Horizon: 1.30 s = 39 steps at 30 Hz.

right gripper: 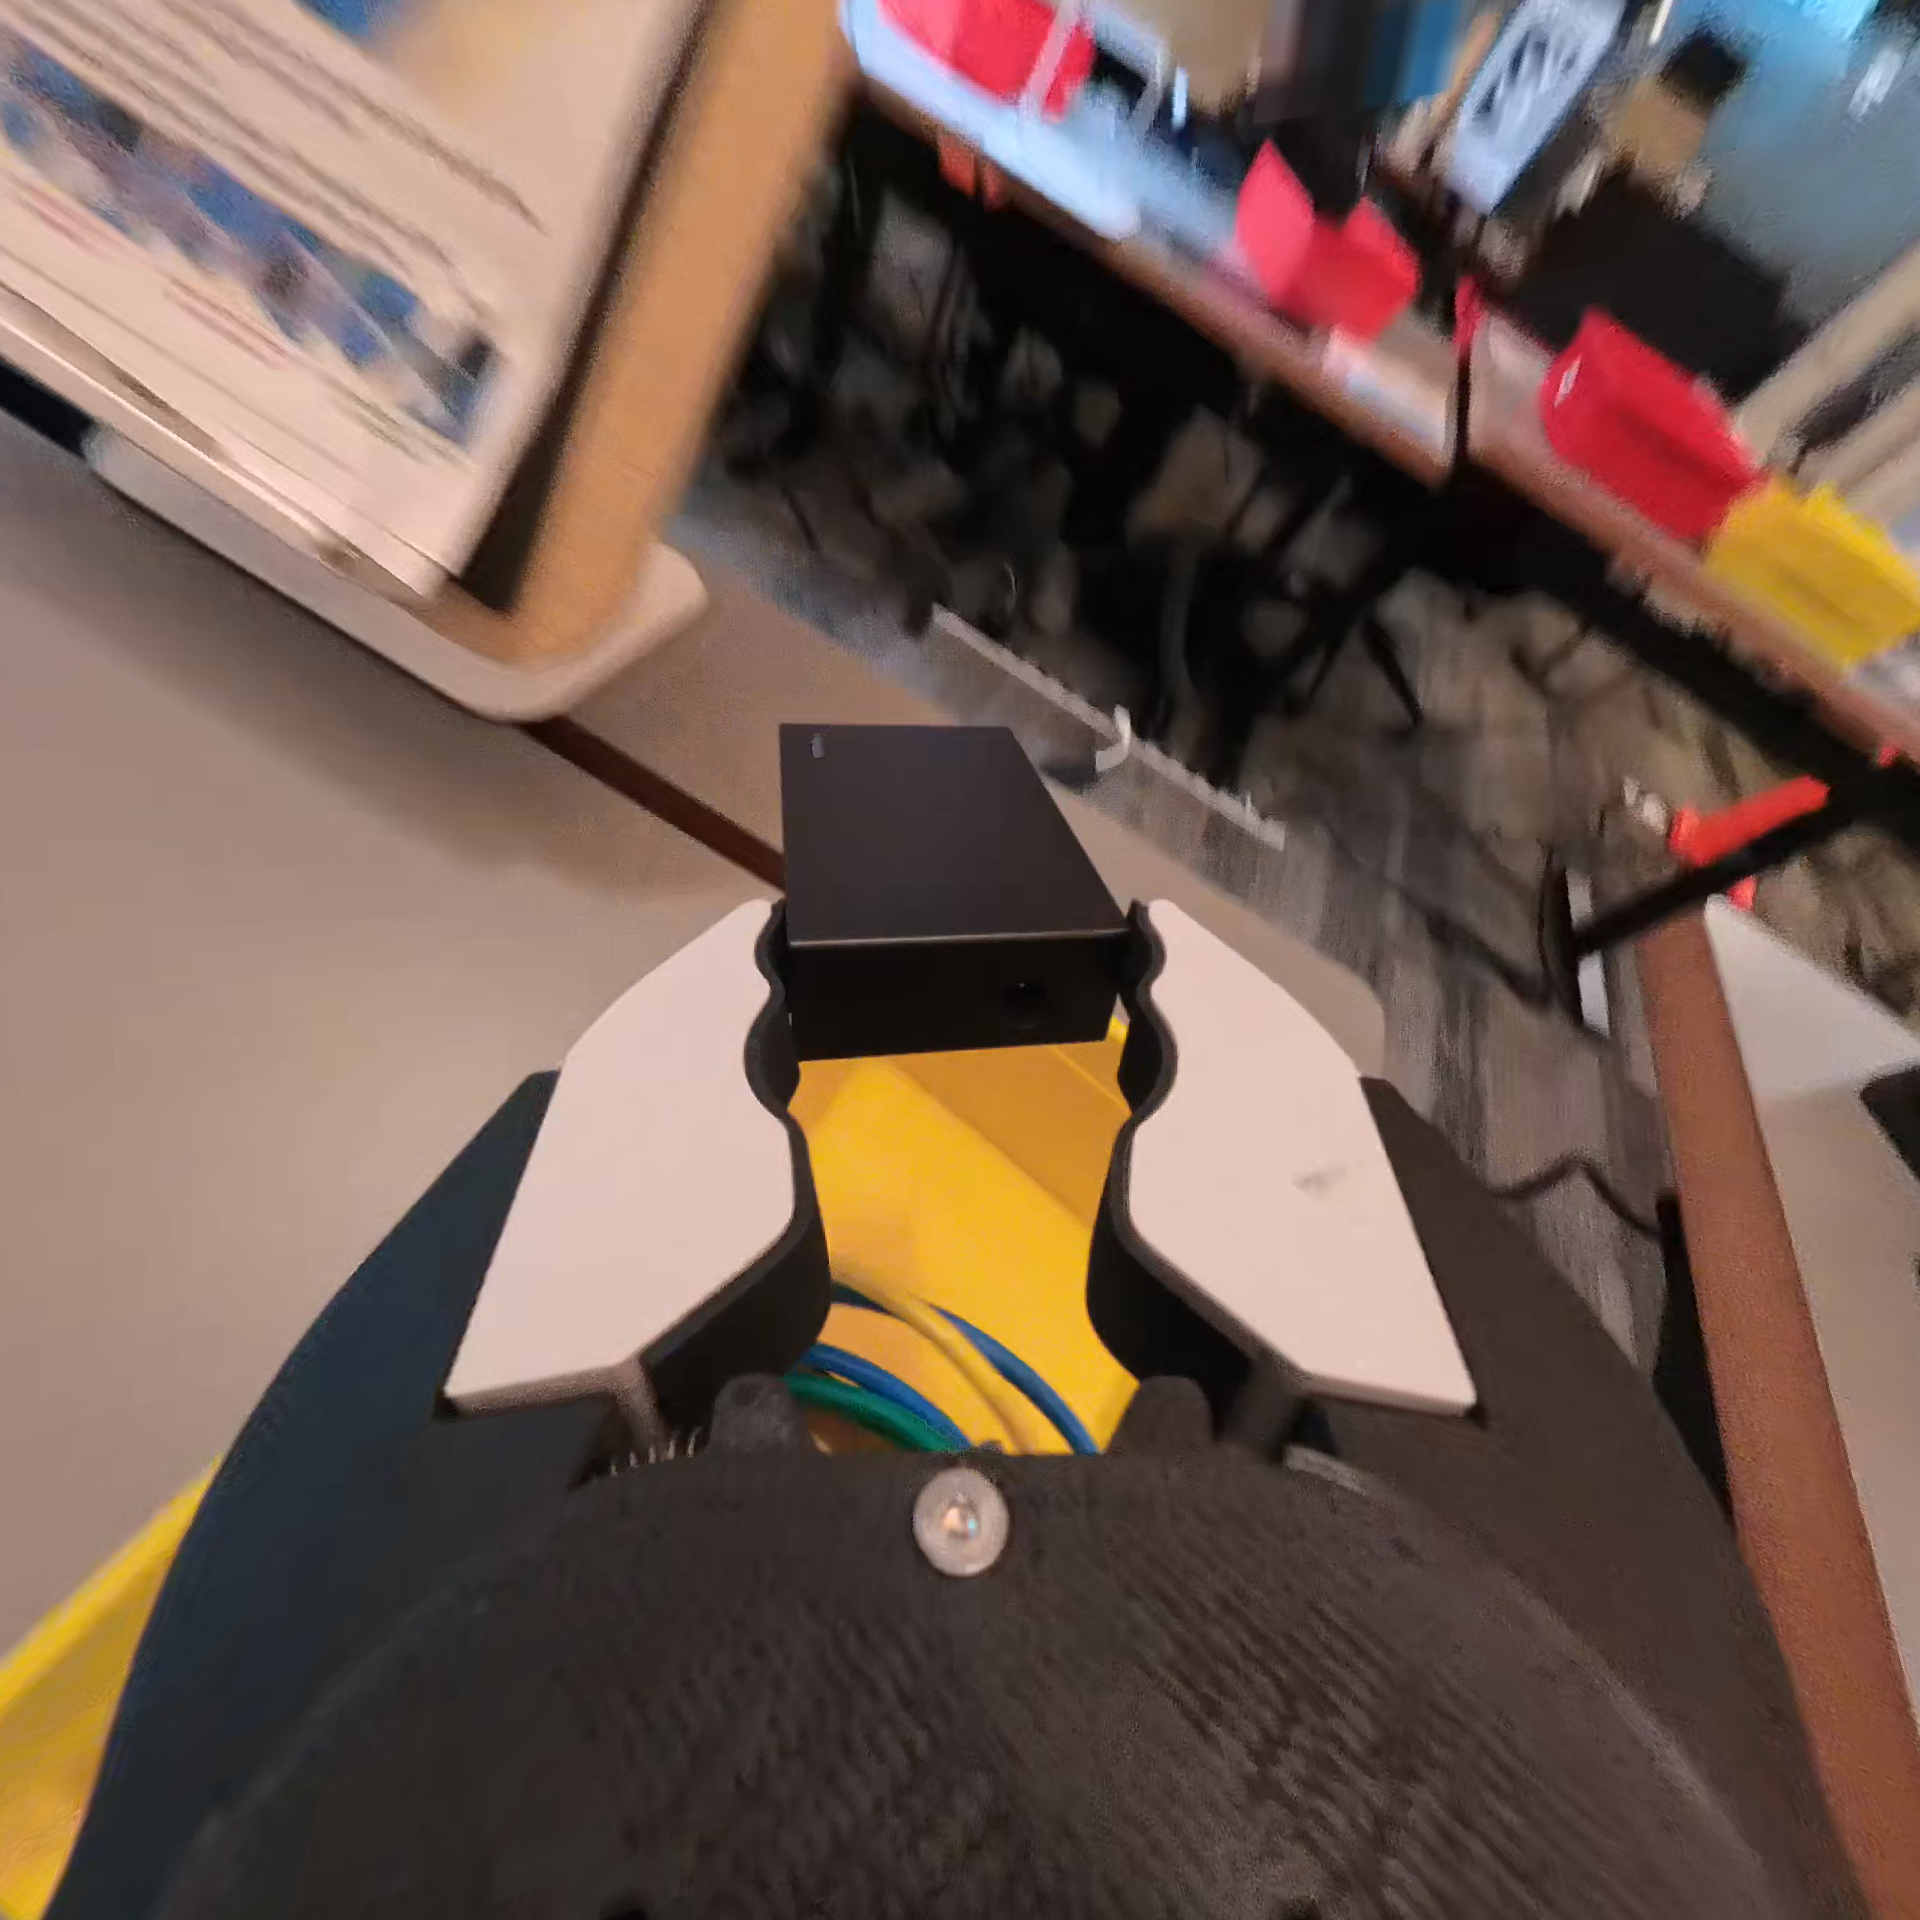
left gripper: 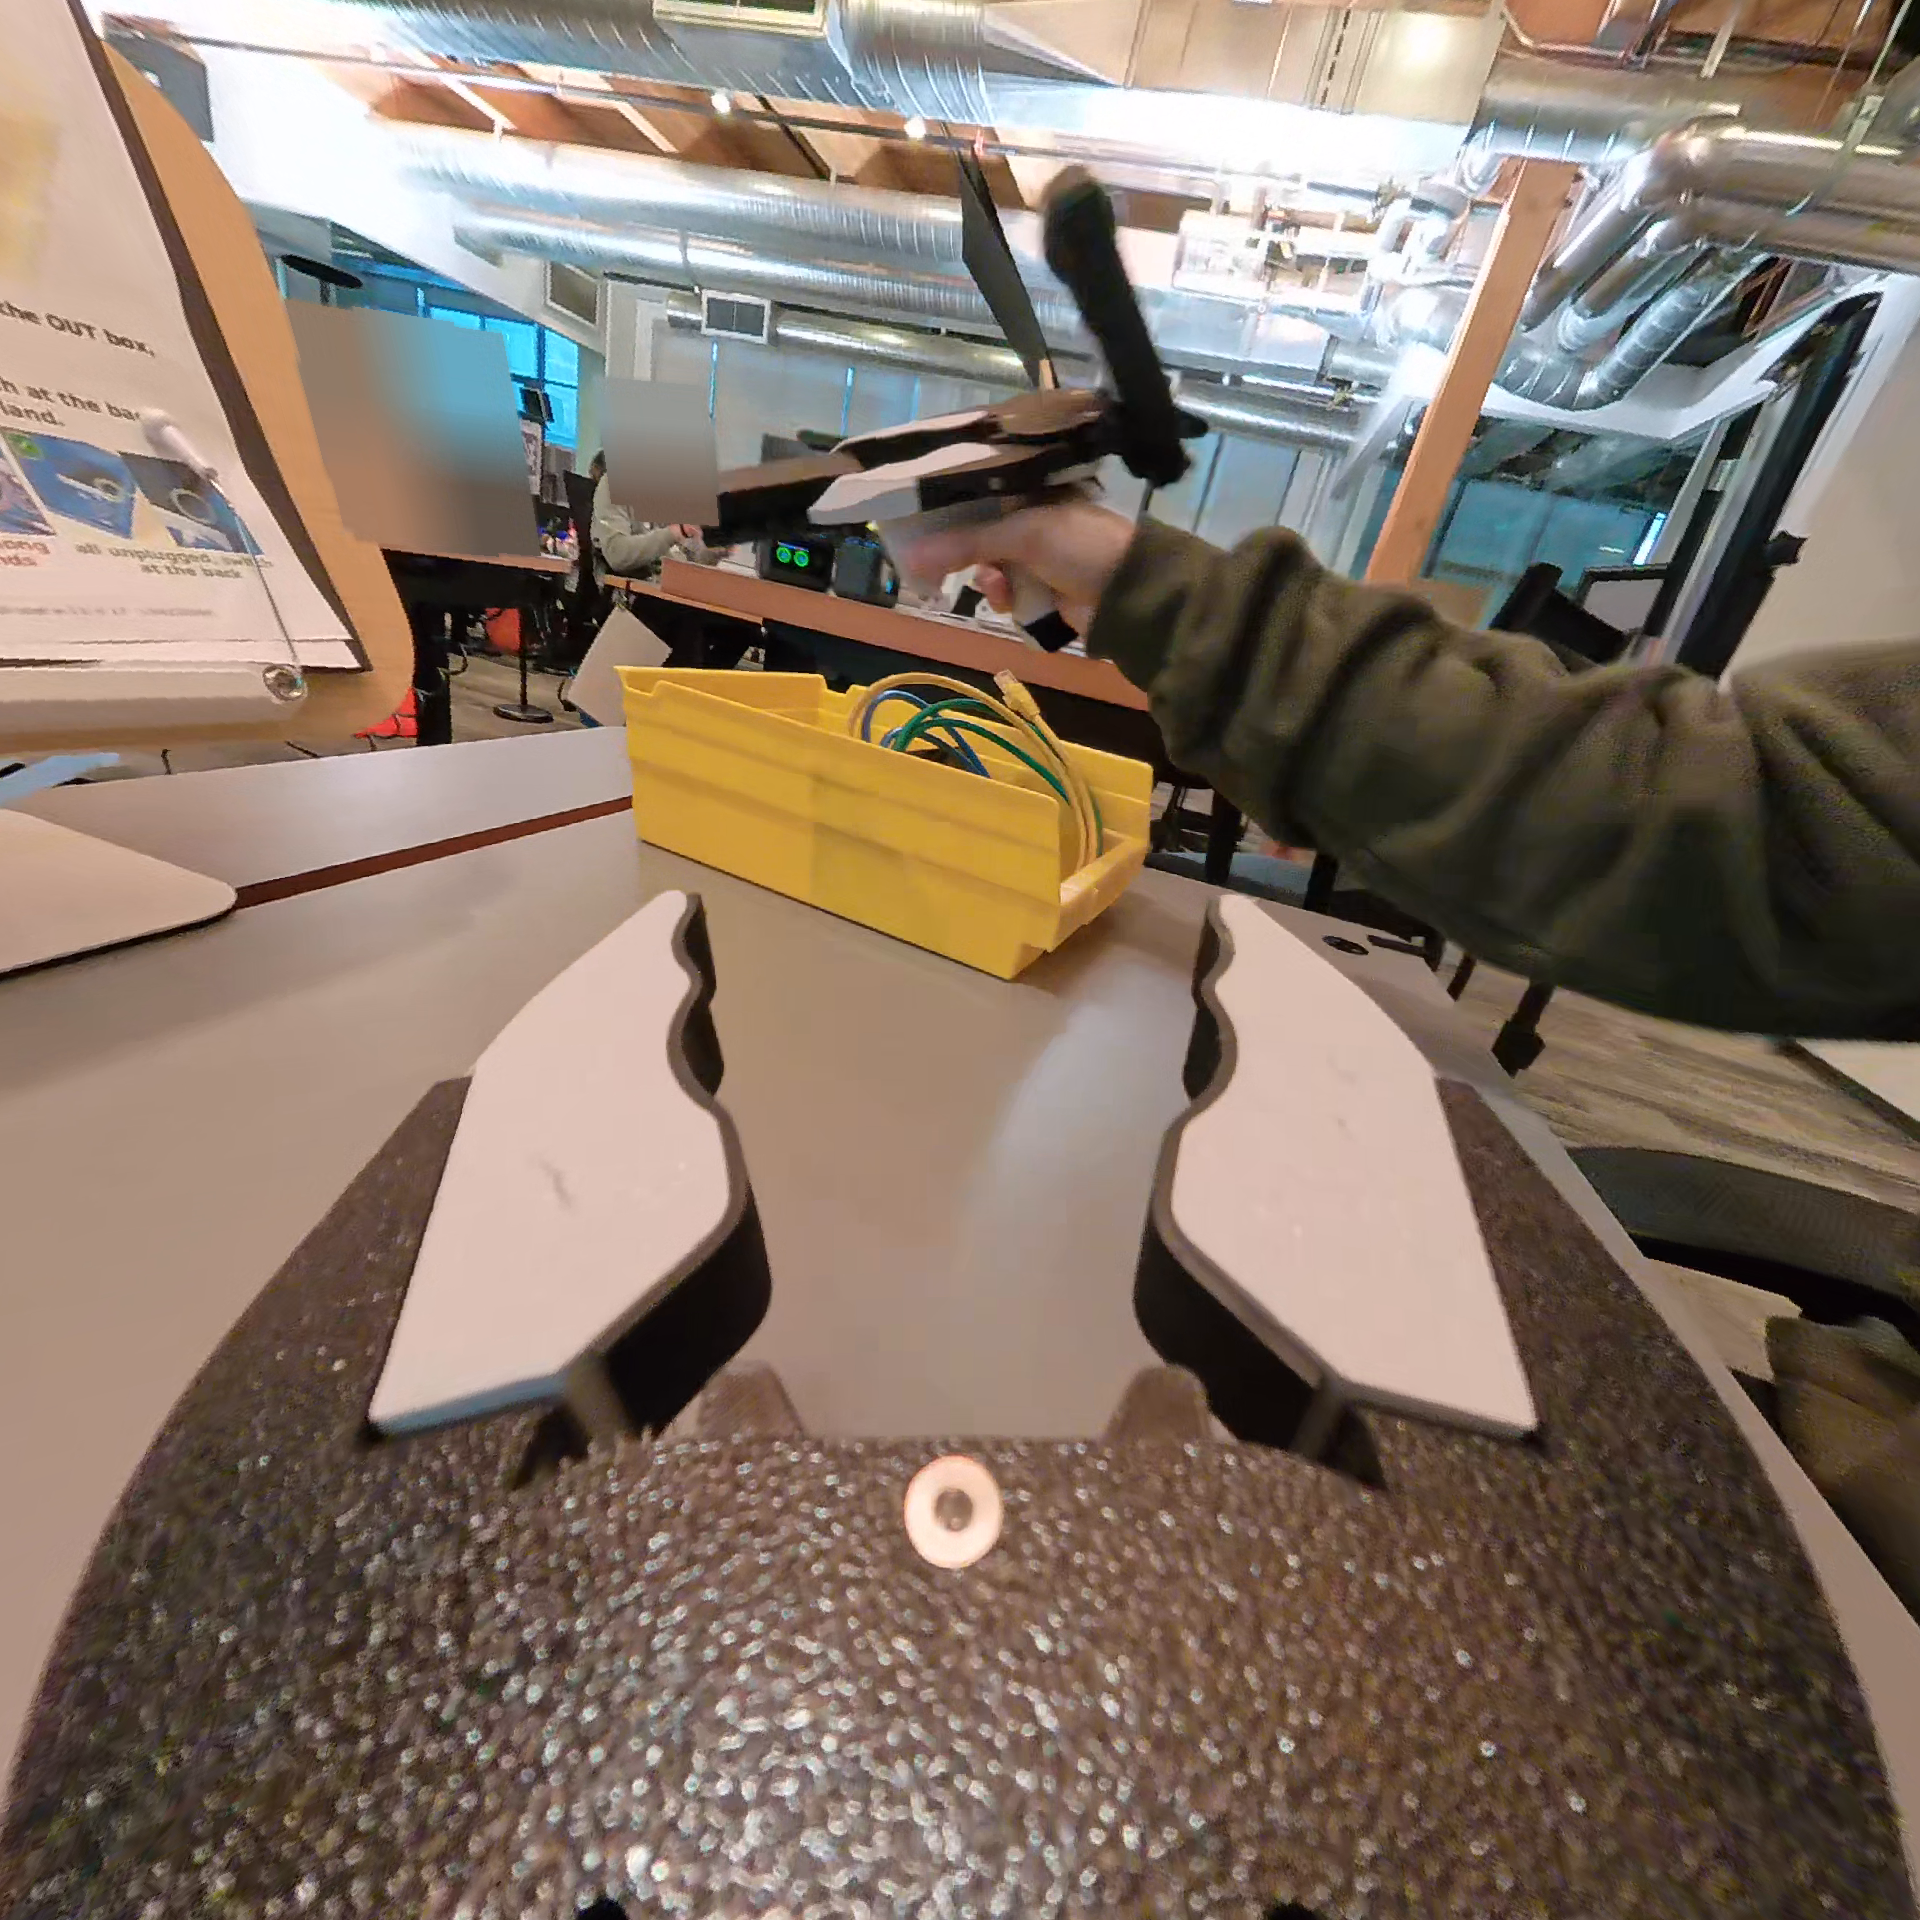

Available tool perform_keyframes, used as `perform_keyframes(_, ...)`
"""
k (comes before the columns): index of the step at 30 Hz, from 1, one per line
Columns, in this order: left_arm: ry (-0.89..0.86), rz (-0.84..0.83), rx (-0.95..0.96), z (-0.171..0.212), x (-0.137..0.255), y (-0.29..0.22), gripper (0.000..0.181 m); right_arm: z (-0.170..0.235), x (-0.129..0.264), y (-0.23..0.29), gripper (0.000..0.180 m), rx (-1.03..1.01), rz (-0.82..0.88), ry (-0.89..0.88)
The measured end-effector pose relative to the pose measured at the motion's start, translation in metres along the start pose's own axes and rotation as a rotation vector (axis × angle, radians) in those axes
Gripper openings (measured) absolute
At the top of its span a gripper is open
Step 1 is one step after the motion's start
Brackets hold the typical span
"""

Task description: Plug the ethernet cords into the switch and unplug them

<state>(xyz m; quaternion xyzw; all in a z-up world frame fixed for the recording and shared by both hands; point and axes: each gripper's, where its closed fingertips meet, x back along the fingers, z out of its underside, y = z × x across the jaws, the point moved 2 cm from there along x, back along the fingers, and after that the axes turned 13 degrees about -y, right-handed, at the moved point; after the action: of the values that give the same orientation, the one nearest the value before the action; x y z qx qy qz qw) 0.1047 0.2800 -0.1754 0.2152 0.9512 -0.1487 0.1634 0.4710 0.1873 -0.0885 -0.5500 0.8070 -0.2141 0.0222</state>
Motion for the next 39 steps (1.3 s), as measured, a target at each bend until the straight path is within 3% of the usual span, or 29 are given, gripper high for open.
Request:
perform_keyframes(2, 0.011, 0.003, 0.011, 0.002, 0.000, 0.000, 0.086, 0.033, -0.011, -0.020, 0.061, -0.030, -0.029, 0.143)
perform_keyframes(4, 0.012, 0.001, 0.014, 0.003, 0.001, 0.001, 0.084, 0.051, -0.019, -0.022, 0.061, -0.058, -0.109, 0.180)
perform_keyframes(14, 0.003, 0.001, 0.044, 0.003, 0.002, 0.003, 0.078, 0.086, -0.040, -0.003, 0.061, -0.097, -0.371, 0.366)
perform_keyframes(18, 0.005, 0.017, 0.052, 0.002, 0.001, -0.001, 0.079, 0.084, -0.042, -0.007, 0.061, -0.068, -0.303, 0.345)
perform_keyframes(22, 0.009, 0.023, 0.045, 0.003, 0.001, -0.003, 0.079, 0.066, -0.032, -0.027, 0.082, -0.017, -0.185, 0.305)
perform_keyframes(27, 0.048, 0.030, 0.035, 0.010, -0.001, -0.005, 0.080, 0.019, 0.022, -0.035, 0.094, -0.086, -0.041, 0.141)
perform_keyframes(30, 0.090, 0.010, 0.014, 0.015, -0.002, -0.003, 0.080, 0.008, 0.082, 0.008, 0.096, -0.166, -0.080, 0.016)
perform_keyframes(35, 0.168, -0.085, -0.003, 0.025, -0.007, 0.008, 0.074, 0.041, 0.167, 0.077, 0.078, -0.264, -0.029, -0.164)
perform_keyframes(39, 0.237, -0.224, 0.053, 0.039, -0.036, 0.018, 0.071, 0.075, 0.185, 0.084, 0.076, -0.335, 0.001, -0.088)
